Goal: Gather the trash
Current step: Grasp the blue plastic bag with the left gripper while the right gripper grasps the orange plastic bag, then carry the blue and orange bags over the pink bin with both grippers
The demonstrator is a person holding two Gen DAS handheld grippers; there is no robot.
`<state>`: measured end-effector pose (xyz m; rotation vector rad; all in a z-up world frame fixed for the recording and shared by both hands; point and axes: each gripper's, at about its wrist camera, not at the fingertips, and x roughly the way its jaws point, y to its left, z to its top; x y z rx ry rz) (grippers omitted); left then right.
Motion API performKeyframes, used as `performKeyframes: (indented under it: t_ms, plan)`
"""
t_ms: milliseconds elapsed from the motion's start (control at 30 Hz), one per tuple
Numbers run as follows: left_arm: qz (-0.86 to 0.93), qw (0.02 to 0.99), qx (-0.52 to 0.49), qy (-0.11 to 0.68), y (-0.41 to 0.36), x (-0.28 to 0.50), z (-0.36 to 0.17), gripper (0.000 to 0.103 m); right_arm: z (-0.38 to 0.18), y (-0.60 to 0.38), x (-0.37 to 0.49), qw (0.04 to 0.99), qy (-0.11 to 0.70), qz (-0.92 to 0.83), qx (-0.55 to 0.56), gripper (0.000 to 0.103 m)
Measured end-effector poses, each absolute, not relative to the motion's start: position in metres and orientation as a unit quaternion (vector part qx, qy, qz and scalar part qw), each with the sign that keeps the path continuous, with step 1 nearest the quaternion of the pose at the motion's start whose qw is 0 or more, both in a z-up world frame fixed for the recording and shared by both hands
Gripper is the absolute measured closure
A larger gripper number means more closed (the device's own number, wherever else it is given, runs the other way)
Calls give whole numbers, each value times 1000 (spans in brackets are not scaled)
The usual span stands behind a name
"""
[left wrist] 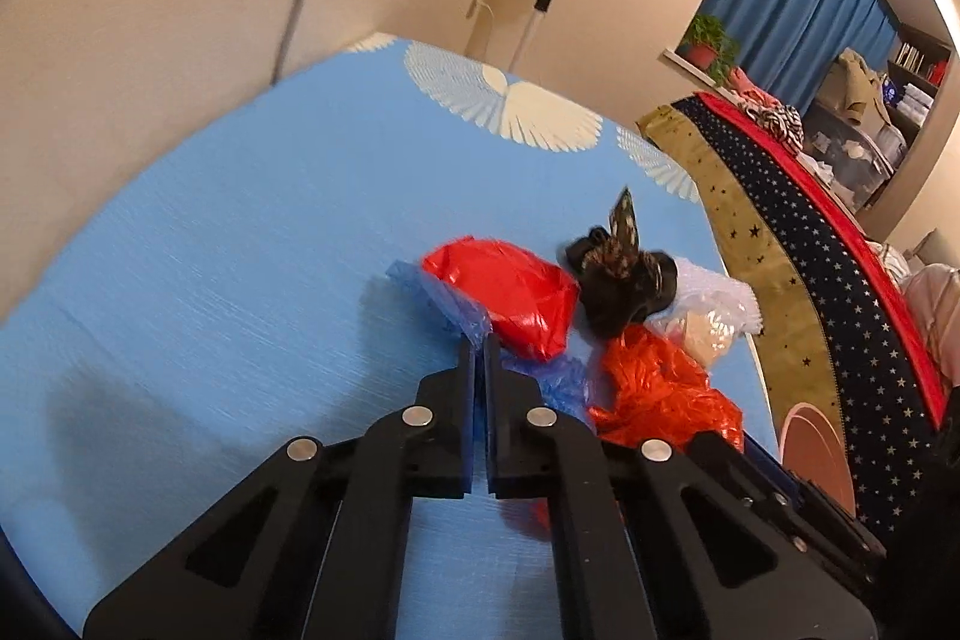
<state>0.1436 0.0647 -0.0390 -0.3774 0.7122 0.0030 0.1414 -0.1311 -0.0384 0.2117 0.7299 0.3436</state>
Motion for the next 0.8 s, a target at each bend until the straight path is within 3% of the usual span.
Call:
performKeyframes:
  t_ms: [800]
  plan:
    - [15, 946, -132, 296, 65, 77, 16, 101, 23, -163, 71, 943, 300, 122, 75, 78]
